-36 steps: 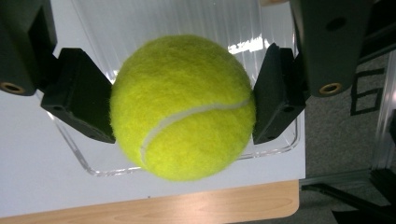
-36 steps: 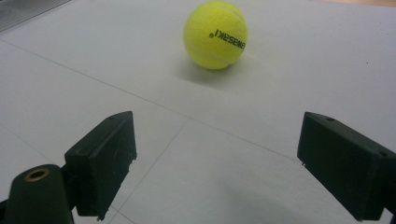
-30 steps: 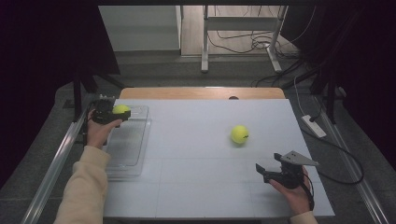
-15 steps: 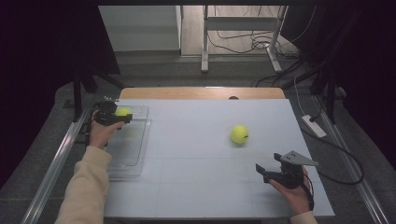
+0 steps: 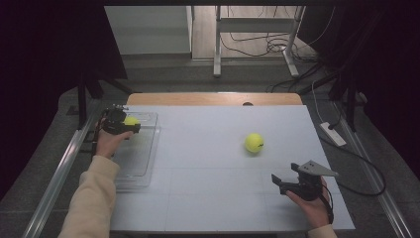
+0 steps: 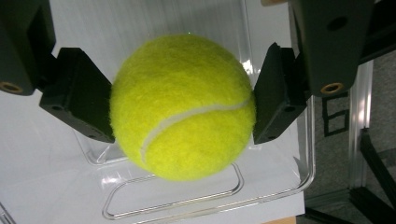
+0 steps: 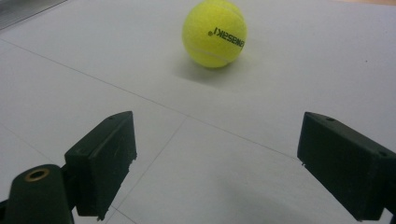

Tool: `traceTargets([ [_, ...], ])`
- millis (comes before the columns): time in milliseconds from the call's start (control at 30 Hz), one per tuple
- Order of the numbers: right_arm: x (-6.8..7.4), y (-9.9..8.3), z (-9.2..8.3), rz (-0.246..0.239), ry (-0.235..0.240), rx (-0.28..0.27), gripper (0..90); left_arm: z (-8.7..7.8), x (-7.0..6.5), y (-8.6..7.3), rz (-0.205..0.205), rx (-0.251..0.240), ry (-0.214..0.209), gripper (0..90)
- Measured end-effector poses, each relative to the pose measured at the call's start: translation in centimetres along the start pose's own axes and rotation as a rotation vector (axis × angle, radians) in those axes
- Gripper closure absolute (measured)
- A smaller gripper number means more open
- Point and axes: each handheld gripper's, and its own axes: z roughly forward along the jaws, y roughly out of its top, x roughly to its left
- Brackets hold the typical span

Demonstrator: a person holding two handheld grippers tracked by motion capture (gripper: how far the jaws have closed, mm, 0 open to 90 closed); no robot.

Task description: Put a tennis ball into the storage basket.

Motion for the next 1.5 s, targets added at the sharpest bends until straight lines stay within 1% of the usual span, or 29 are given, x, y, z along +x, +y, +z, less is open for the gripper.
traceTargets([
  [100,0.0,0.0,0.0,-0.001,0.000,0.001,11.8,0.0,0.0,0.0,-0.002,-0.002,0.007,25.7],
  [133,0.0,0.0,0.0,-0.002,0.000,0.000,11.9,-0.1,0.0,0.0,-0.009,-0.013,0.004,25.7],
  [200,0.0,0.0,-0.1,-0.001,0.000,-0.001,11.9,-0.3,0.0,0.1,-0.017,-0.037,-0.011,20.8],
  [300,0.0,0.0,-0.1,-0.002,-0.002,0.000,11.8,-1.0,-0.3,0.2,-0.029,-0.052,-0.013,15.9],
  [367,0.0,0.0,-0.1,-0.004,-0.002,0.001,11.9,-1.6,-0.5,0.3,-0.035,-0.086,-0.024,14.7],
  [400,0.0,0.0,-0.1,-0.004,-0.002,0.001,11.9,-1.6,-0.5,0.3,-0.035,-0.086,-0.024,14.4],
  [433,0.0,0.0,-0.1,-0.004,-0.003,0.001,11.9,-2.0,-0.6,0.3,-0.039,-0.104,-0.037,14.4],
  [500,0.0,0.0,-0.1,-0.004,-0.005,0.000,11.9,-2.2,-0.6,0.3,-0.038,-0.114,-0.058,13.7],
  [567,0.0,0.0,-0.2,0.000,-0.006,0.001,11.9,-2.4,-0.7,0.2,-0.042,-0.128,-0.069,13.2],
  [600,0.0,0.0,-0.2,0.000,-0.009,0.002,11.9,-2.5,-0.6,0.1,-0.048,-0.137,-0.076,13.2],
  [767,-0.1,-0.1,-0.1,0.004,-0.007,0.001,11.9,-3.0,-0.4,-0.5,-0.080,-0.174,-0.144,13.4],
  [933,-0.2,0.0,-0.1,0.008,-0.006,0.001,11.9,-3.5,-0.5,-1.0,-0.084,-0.194,-0.186,13.9],
  [1100,-0.2,0.0,0.0,0.013,-0.001,0.000,11.9,-4.1,-0.6,-1.3,-0.076,-0.219,-0.209,14.3],
  [1167,-0.3,0.0,0.0,0.016,-0.001,0.003,11.8,-4.3,-0.7,-1.5,-0.086,-0.228,-0.219,14.3],
  [1300,-0.4,0.1,0.0,0.024,0.004,-0.005,11.8,-4.8,-0.8,-1.8,-0.092,-0.241,-0.232,14.6],
  [1333,-0.4,0.1,-0.1,0.027,0.003,-0.009,11.9,-5.0,-0.9,-2.0,-0.096,-0.249,-0.244,14.6],
  [1400,-0.4,0.1,-0.2,0.028,0.003,-0.012,11.9,-5.3,-1.0,-2.1,-0.088,-0.257,-0.249,14.7],
  [1467,-0.4,0.1,-0.3,0.032,-0.004,-0.014,11.9,-5.8,-1.3,-2.3,-0.079,-0.276,-0.262,14.7],
  [1500,-0.4,0.1,-0.3,0.032,-0.004,-0.014,11.9,-5.8,-1.3,-2.3,-0.079,-0.276,-0.262,14.8],
])
